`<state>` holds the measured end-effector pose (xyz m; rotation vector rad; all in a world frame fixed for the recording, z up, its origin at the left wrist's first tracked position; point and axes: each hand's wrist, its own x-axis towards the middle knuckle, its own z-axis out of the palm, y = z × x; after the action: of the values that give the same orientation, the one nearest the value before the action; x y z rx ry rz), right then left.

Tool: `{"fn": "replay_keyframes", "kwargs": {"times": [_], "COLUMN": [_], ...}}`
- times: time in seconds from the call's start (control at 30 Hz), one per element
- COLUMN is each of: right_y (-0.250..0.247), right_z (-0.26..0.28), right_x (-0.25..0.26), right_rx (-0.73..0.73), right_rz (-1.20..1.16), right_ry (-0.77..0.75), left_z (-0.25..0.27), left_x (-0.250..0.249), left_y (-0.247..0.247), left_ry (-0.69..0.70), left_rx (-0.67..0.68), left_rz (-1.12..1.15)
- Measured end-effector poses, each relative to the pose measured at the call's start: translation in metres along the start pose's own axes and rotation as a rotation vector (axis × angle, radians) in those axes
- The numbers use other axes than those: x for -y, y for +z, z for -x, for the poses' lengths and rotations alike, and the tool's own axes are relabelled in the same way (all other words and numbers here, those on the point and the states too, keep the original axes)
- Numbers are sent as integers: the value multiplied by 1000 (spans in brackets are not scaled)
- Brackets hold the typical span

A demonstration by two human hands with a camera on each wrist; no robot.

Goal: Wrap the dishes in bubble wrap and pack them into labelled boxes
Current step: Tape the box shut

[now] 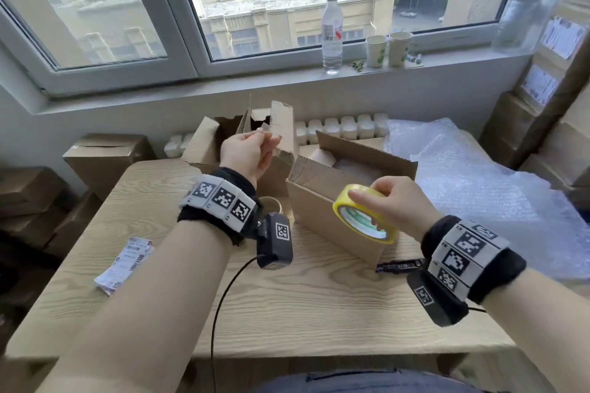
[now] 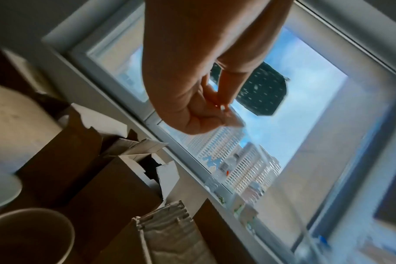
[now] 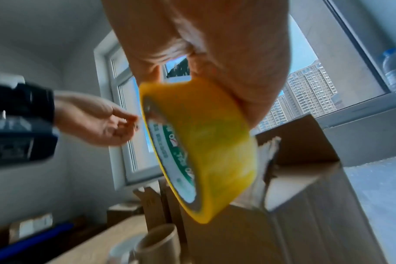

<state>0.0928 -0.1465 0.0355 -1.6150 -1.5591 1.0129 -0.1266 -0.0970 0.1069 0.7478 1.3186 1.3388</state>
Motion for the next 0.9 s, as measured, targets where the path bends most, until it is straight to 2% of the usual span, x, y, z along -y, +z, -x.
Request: {"fn": "replay_keyframes", "kwargs": {"times": [0.17, 0.27, 0.37, 0.43, 0.7, 0.9], "right_y": [2, -6, -11, -11, -24, -34], "right_z": [6, 9, 14, 20, 32, 37], "right_x": [-12, -8, -10, -17, -38, -42], "right_rx": [-68, 7, 124, 142, 68, 5], "right_rz": [43, -77, -39, -27, 16, 93], "right_ry": [68, 101, 126, 127, 95, 67], "left_z": [-1, -1, -1, 4, 17, 15], "left_x": [-3, 0, 5, 8, 21, 30], "left_y": [-1, -4, -6, -4, 5, 18], "left_ry": [31, -2, 31, 62, 78, 177], "left_rx": [27, 36, 53, 63, -4, -88], "left_rz": [-43, -26, -60, -89, -110, -178]}}
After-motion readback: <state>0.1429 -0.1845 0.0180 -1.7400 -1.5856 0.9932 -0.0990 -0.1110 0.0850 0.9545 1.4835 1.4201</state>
